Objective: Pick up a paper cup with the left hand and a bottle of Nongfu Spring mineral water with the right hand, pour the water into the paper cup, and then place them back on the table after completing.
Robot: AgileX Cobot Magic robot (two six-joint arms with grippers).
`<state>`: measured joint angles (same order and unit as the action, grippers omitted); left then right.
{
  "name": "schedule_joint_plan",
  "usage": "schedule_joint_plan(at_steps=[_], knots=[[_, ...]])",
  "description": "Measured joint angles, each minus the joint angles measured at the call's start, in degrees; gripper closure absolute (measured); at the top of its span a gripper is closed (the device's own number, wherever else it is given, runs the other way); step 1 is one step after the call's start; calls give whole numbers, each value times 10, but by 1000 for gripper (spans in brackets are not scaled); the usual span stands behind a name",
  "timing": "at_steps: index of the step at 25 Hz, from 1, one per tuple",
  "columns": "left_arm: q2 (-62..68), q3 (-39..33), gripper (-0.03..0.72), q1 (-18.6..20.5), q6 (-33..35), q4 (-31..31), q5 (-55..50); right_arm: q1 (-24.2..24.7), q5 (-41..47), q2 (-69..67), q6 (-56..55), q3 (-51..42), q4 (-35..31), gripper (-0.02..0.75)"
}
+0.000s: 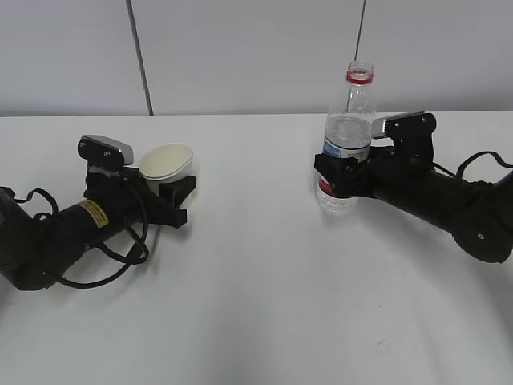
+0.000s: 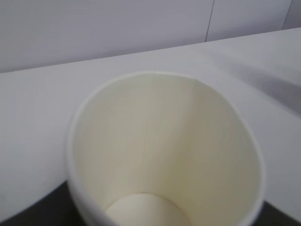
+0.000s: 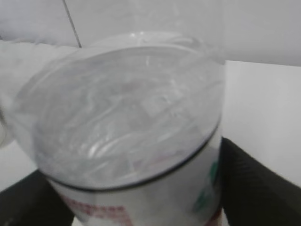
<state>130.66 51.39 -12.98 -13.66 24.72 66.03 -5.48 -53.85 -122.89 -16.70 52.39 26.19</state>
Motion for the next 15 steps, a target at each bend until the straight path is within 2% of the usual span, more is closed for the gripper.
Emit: schedule_joint_plan(at_steps=[4,8,15], knots=[[0,0,295,0,0,12,1,0,-2,0,0,0,0,222],[0,0,295,0,0,31,3,0,-2,0,0,0,0,296],[0,0,295,0,-13,77,5,0,-4,-3,0,0,-6,329]])
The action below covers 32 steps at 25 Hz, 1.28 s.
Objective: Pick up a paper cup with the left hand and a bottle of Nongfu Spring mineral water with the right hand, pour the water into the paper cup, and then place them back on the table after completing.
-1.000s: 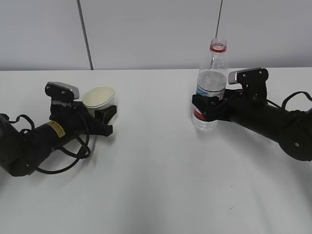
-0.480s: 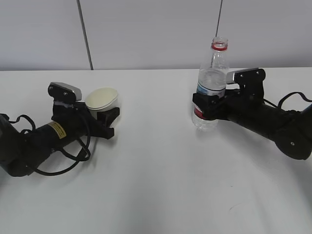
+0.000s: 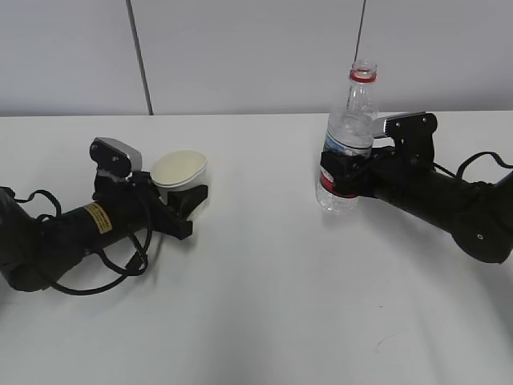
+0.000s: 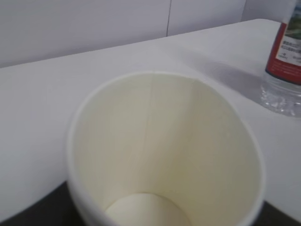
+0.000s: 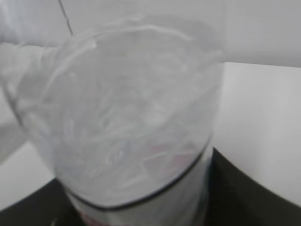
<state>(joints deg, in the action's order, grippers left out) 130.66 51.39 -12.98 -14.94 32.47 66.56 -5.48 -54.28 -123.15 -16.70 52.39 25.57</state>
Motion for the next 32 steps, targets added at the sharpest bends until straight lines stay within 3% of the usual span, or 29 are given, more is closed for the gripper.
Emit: schedule_joint_plan(at_steps=[10,22,32], knots=[[-4,0,295,-7,-41,79,0,0,47,22,54,0,21,331],[-27,0,295,-81,-47,85,-11,-1,80,33,71,13,40,332],[-27,27,295,-98,-68,84,-11,-22,142,40,141,48,63,332]])
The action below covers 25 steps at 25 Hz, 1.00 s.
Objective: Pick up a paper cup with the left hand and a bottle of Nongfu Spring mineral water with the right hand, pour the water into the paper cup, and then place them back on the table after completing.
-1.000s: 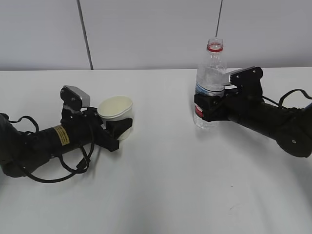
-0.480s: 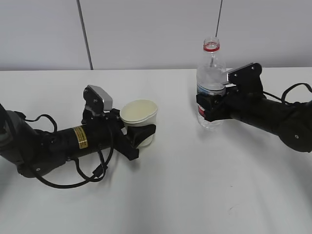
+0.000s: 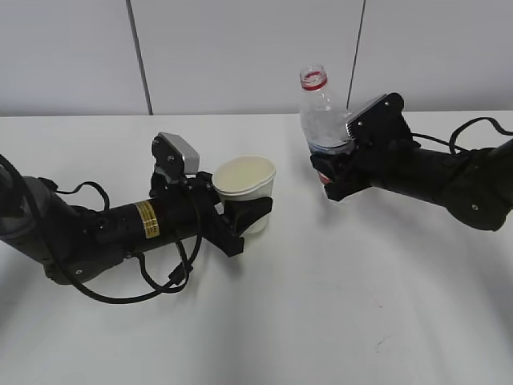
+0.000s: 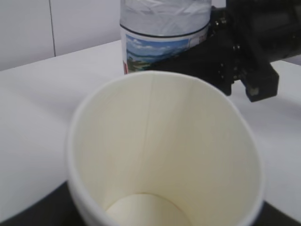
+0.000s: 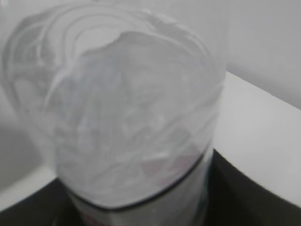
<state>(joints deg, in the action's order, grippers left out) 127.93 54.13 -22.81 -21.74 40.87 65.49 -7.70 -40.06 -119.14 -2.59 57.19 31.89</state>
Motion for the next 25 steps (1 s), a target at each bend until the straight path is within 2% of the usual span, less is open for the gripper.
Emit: schedule_joint_plan(at_steps=[25], knots=[[0,2,295,0,-18,24,0,0,46,50,325,4,-12,337]])
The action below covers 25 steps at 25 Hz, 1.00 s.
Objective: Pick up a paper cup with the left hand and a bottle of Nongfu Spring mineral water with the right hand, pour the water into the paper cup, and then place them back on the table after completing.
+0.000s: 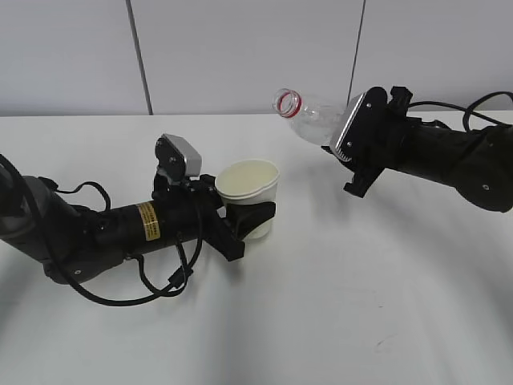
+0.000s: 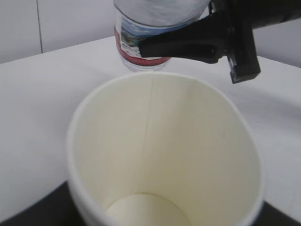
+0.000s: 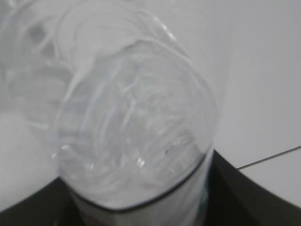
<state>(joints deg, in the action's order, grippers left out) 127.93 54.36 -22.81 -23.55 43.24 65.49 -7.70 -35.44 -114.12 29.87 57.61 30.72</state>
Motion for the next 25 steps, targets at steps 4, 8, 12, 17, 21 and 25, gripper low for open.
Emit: schedule_joint_plan(at_steps=[4,8,12,17,21,25], knots=[[0,0,295,0,0,9,0,0,4,0,45,4,-10,339],[0,0,295,0,0,14,0,0,5,0,92,6,-22,339],[0,0,295,0,-1,16,0,0,5,0,122,6,-27,340],[0,0,295,-2,-2,17,0,0,5,0,166,6,-44,340],[0,0,295,-6,-2,17,0,0,-6,0,207,6,-66,340],[0,0,295,-7,-2,14,0,0,-10,0,243,6,-75,340]])
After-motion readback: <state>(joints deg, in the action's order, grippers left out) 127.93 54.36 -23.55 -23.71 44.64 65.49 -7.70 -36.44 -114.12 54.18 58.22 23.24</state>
